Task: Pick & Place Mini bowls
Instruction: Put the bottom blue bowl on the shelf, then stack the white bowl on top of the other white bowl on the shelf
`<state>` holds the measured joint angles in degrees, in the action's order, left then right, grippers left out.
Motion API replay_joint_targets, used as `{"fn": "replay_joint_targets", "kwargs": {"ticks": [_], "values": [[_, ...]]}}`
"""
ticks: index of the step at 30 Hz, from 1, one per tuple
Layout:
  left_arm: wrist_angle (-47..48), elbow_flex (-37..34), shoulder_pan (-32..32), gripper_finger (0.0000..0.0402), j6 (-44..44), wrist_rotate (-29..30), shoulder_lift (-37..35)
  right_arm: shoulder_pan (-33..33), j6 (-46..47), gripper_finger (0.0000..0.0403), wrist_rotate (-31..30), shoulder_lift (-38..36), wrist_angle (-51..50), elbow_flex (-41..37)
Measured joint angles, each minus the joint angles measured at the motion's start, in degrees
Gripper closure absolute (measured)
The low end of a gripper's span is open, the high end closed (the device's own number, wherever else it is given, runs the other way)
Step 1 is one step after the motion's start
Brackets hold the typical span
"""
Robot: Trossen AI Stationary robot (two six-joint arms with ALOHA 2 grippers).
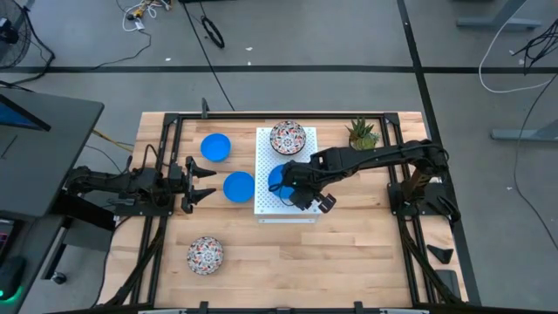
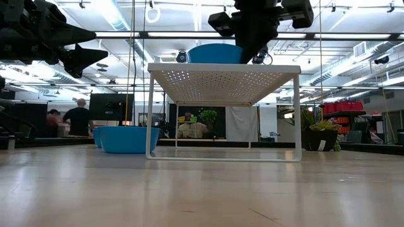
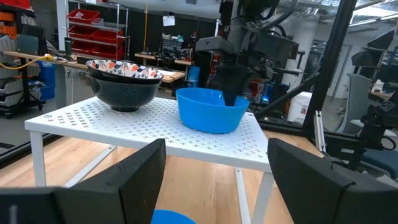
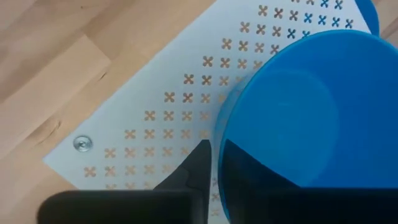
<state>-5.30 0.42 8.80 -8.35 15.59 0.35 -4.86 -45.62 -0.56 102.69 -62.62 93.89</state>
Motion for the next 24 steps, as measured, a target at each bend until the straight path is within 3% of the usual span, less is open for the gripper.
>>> {"fn": "replay_joint_targets", "kwargs": {"ticks": [17, 24], "values": [[0.0, 0.0, 0.0, 0.0113, 0.0, 0.0, 0.0, -0.6, 1.8, 0.0256, -2.1, -0.6, 0.0, 0.0], [0.0, 0.0, 0.0, 0.0113, 0.0, 0.0, 0.0, -0.8, 1.6, 0.0235, -2.0, -0.8, 0.0, 0.0]]}}
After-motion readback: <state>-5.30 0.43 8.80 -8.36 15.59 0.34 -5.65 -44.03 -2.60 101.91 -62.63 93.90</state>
